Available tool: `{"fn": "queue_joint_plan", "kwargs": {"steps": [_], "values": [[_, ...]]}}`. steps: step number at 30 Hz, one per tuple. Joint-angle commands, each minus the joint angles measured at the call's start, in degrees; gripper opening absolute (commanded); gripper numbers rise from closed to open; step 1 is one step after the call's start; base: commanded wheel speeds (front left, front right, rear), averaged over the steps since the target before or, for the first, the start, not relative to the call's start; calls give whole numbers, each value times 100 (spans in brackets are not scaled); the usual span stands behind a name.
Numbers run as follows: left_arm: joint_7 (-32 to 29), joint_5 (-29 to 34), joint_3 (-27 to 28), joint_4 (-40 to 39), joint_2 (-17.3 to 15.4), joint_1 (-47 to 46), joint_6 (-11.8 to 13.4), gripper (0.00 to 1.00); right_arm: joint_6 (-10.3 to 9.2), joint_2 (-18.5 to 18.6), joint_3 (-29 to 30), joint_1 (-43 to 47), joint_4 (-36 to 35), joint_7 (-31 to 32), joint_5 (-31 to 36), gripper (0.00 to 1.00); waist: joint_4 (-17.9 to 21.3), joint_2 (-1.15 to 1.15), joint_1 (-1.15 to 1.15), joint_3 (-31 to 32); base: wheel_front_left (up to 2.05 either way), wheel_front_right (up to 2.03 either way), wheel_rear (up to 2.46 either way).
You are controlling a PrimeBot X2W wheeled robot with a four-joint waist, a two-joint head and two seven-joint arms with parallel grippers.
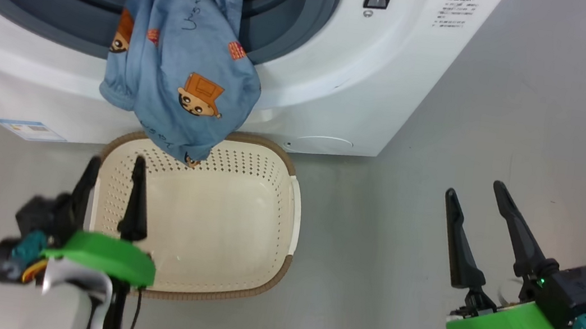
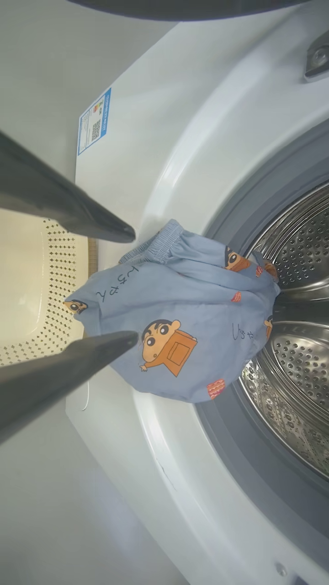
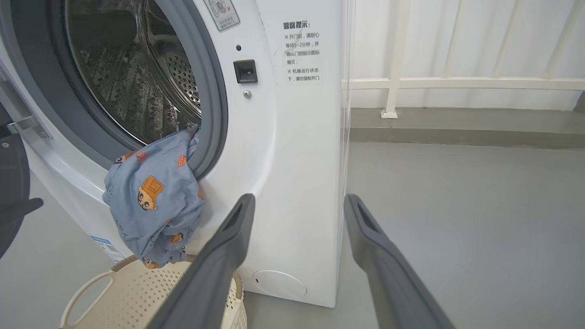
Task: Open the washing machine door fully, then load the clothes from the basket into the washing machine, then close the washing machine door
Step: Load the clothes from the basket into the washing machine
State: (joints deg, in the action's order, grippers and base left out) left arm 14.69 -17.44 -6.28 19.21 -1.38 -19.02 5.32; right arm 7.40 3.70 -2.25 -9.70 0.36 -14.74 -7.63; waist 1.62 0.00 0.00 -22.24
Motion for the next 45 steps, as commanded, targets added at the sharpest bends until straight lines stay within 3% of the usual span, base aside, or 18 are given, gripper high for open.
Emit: {"fn": "queue_joint_plan", "kwargs": {"steps": [1,10,29,37,45], "values": [[30,-16,167,-226,-150,186,45,100,9,21,-86,122,-154,-26,23,100,-15,0,0,24,0,0,0],[30,-136,223,-781,-150,719,166,100,9,44,23,238,-199,-26,33,100,-78,0,0,64,0,0,0],[10,-143,187,-917,-213,810,258,100,9,11,-8,225,-173,-26,18,100,10,0,0,67,0,0,0],[-61,-180,115,-680,-269,529,193,100,9,4,-65,167,-198,-26,10,100,150,0,0,-57,0,0,0],[-130,-390,115,59,-281,-229,21,100,9,-13,-83,39,-225,-26,7,100,376,0,0,-315,0,0,0]]}}
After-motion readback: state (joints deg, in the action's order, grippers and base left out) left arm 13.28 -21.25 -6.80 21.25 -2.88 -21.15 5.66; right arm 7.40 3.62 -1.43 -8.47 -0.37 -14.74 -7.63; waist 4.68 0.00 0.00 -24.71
